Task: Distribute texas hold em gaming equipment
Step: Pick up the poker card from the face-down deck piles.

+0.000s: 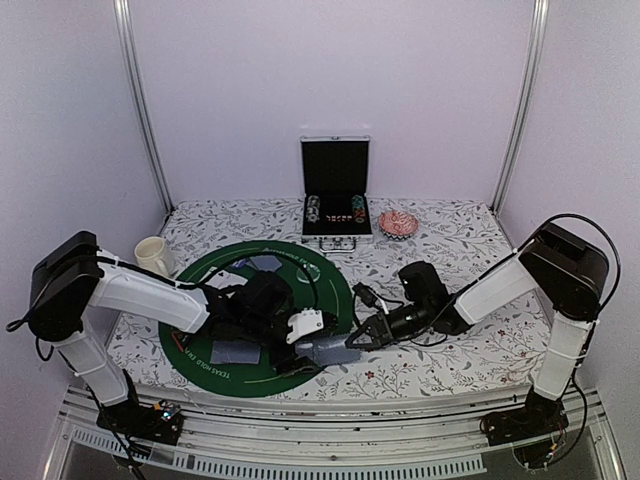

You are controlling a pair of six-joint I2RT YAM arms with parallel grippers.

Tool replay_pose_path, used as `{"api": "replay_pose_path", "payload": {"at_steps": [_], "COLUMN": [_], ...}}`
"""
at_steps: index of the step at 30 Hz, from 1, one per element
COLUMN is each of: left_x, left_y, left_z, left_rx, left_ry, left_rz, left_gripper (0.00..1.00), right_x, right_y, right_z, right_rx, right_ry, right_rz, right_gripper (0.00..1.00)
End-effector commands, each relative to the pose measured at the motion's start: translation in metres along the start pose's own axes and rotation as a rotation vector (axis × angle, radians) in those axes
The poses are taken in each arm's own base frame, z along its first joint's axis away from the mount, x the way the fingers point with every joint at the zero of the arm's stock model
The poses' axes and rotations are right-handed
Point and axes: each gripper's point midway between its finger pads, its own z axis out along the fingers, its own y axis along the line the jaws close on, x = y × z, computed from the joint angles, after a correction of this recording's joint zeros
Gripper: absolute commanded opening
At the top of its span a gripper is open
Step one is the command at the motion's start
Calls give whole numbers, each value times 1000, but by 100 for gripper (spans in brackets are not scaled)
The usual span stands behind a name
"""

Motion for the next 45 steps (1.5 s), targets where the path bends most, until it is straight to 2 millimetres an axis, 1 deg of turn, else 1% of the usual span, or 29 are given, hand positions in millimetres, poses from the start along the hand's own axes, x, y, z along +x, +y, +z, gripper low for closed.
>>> {"api": "replay_pose_path", "payload": {"at_steps": [1,5,9,11,13,15,17,21,25,29,32,35,39,42,45], "left_x": [-16,-33,-57,-67,-73,-77,-77,-80,-78,-74,-75,-74,-70,-72,-75], "left_y": [4,2,5,9,13,16,14,11,1,-1,-3,-5,-5,-9,-12], "left_z": [-8,-25,-49,-63,-77,-89,-95,-97,-95,-92,-88,-84,-80,-82,-86], "left_rx": [3,13,25,44,72,90,99,121,181,189,218,236,241,258,272], "left_ry": [-50,-114,-207,-259,-314,-365,-400,-409,-399,-398,-390,-377,-363,-376,-400], "left_rz": [7,-1,-60,-138,-207,-253,-258,-260,-260,-257,-265,-266,-267,-252,-229], "left_gripper": [86,88,88,85,80,75,70,57,49,32,28,18,11,7,6], "right_x": [-5,-8,-12,-15,-17,-20,-22,-25,-27,-27,-28,-28,-27,-26,-23], "right_y": [8,16,38,55,72,84,96,110,117,123,128,133,142,145,149], "right_z": [-10,-18,-27,-34,-41,-47,-50,-48,-49,-49,-48,-49,-51,-52,-51], "right_rx": [15,17,-24,-52,-80,-97,-114,-140,-149,-160,-169,-181,-209,-222,-251], "right_ry": [-18,-26,-35,-50,-68,-84,-93,-94,-104,-107,-108,-112,-114,-113,-102], "right_rz": [-50,-97,-191,-251,-315,-364,-405,-456,-479,-496,-508,-523,-548,-559,-570], "right_gripper": [3,3,2,2,3,3,2,3,2,3,2,2,2,2,3]}}
